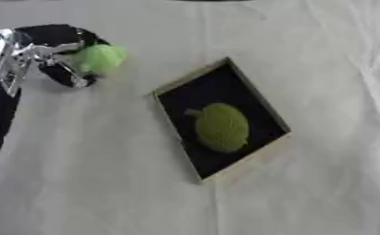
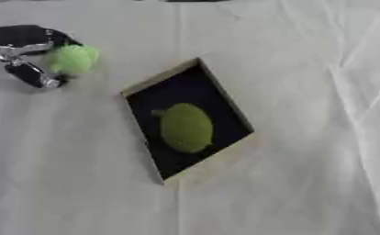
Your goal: Pick up objects on the table and place them in the box.
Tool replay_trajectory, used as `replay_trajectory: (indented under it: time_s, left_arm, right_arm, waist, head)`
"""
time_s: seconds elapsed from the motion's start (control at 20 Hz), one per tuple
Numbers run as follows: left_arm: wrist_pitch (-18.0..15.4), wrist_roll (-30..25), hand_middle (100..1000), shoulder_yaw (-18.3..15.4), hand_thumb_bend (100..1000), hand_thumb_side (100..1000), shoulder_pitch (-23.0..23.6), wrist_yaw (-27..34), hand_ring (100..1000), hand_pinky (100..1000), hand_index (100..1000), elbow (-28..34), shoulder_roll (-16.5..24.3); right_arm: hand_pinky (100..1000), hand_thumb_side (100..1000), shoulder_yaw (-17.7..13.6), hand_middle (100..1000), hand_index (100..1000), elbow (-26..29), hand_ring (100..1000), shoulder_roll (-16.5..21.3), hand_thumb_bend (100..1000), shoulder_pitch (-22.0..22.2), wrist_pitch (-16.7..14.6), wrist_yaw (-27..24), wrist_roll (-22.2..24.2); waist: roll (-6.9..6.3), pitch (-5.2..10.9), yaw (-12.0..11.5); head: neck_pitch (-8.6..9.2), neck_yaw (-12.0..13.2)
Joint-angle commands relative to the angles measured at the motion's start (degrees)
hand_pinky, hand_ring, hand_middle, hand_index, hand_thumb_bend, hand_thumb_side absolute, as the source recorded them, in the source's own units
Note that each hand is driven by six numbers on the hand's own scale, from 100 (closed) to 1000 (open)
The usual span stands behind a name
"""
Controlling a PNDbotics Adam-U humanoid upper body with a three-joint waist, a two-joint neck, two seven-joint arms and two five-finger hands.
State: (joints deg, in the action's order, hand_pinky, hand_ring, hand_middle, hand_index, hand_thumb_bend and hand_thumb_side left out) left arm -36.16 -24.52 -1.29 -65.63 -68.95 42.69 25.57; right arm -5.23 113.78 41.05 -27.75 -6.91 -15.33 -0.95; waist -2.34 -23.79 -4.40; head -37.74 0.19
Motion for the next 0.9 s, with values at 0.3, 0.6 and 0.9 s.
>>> replay_trajectory:
  time_s: [0.3, 0.6, 0.9]
  left_arm:
    - [3.0, 0.5, 748, -1.4, 100, 246, -1.4, 4.1, 824, 871, 873, 2.3, 0.9]
    - [4.9, 3.1, 699, -1.3, 100, 228, -1.2, 6.5, 763, 808, 836, 6.9, 1.3]
    - [1.5, 5.3, 654, 3.5, 100, 177, -1.1, 11.2, 717, 781, 802, 16.1, 0.3]
  right_arm:
    - [894, 529, -0.5, 628, 767, 0.8, 855, 0.9, 100, -0.4, 0.3, -0.4, -0.2]
    - [894, 530, -0.6, 628, 767, 0.8, 855, 0.9, 100, -0.3, 0.3, -0.4, -0.2]
    - [894, 530, -0.5, 628, 767, 0.8, 855, 0.8, 100, -0.5, 0.2, -0.4, -0.2]
  waist:
    - [0.21, 1.30, -0.1]
    - [0.33, 1.43, -0.2]
    - [0.45, 1.59, -0.2]
  head:
    - [0.45, 0.2]
    - [0.38, -0.1]
    - [0.23, -0.2]
